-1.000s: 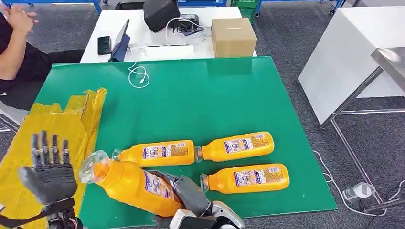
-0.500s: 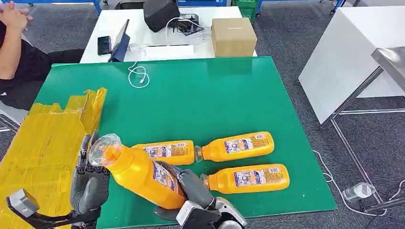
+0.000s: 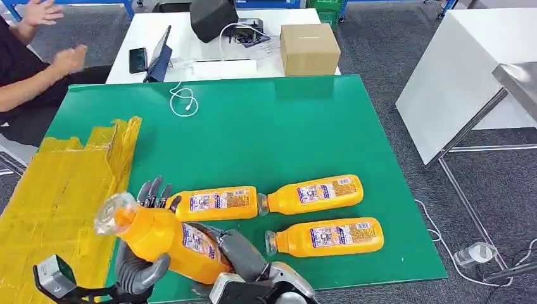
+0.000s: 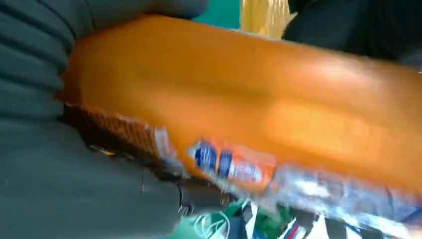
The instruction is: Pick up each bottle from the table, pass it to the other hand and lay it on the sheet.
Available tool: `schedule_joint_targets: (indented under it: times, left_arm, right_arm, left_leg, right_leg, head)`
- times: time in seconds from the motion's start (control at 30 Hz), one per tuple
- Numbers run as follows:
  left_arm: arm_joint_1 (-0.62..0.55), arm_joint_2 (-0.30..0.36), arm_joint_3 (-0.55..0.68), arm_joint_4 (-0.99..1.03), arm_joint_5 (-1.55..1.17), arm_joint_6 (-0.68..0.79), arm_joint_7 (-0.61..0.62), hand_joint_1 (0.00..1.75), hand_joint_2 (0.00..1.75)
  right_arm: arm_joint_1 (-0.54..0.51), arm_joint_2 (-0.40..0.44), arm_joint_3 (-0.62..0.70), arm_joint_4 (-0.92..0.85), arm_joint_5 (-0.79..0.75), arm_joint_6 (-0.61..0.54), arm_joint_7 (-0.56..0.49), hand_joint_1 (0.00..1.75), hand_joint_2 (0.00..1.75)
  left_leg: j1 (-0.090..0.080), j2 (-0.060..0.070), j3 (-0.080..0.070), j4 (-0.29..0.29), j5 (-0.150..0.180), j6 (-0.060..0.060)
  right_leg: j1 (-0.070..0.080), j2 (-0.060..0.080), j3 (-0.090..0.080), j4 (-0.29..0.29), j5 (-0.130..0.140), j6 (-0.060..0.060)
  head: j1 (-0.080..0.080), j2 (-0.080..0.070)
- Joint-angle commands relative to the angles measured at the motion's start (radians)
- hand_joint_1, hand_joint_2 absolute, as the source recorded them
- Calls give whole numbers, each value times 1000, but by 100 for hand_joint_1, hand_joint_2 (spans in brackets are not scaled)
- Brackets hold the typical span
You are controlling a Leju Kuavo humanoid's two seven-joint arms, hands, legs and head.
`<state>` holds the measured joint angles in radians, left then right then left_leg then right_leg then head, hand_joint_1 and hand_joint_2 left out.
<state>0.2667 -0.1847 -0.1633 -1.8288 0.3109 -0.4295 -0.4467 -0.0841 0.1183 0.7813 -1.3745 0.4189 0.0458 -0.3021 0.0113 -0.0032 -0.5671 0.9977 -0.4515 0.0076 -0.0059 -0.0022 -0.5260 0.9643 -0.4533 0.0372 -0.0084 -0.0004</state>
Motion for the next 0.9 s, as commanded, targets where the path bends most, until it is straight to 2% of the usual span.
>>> schedule_joint_targets:
  times: [0.03,0.23,0.27,0.7,0.9]
  left_arm:
    - [-43,45,-63,60,-25,-8,3,0,175]
    - [-52,61,-73,85,-82,17,3,0,175]
    - [-54,60,-68,88,-95,25,-4,175,175]
    - [-63,60,-58,90,-174,46,-20,175,175]
    - [-80,45,-46,60,-326,142,-48,175,175]
  right_arm:
    - [-121,26,95,195,33,37,10,175,175]
    - [-149,32,141,227,57,45,8,175,175]
    - [-152,33,145,227,58,46,8,175,175]
    - [-163,35,147,234,59,40,13,175,175]
    - [-166,37,124,219,65,8,35,175,175]
  left_leg:
    - [0,1,3,-2,0,0]
    - [0,0,3,-2,0,0]
    - [0,1,4,-2,0,0]
    - [0,0,2,-1,0,0]
    - [0,-1,2,-1,0,0]
  right_leg:
    - [0,1,3,-1,0,-1]
    - [0,0,3,-2,0,-1]
    - [0,1,4,-2,0,-1]
    - [0,0,2,-1,0,-1]
    - [0,-1,2,-1,-1,-1]
  head:
    - [0,0]
    - [0,0]
    - [0,0]
    - [0,0]
    - [0,0]
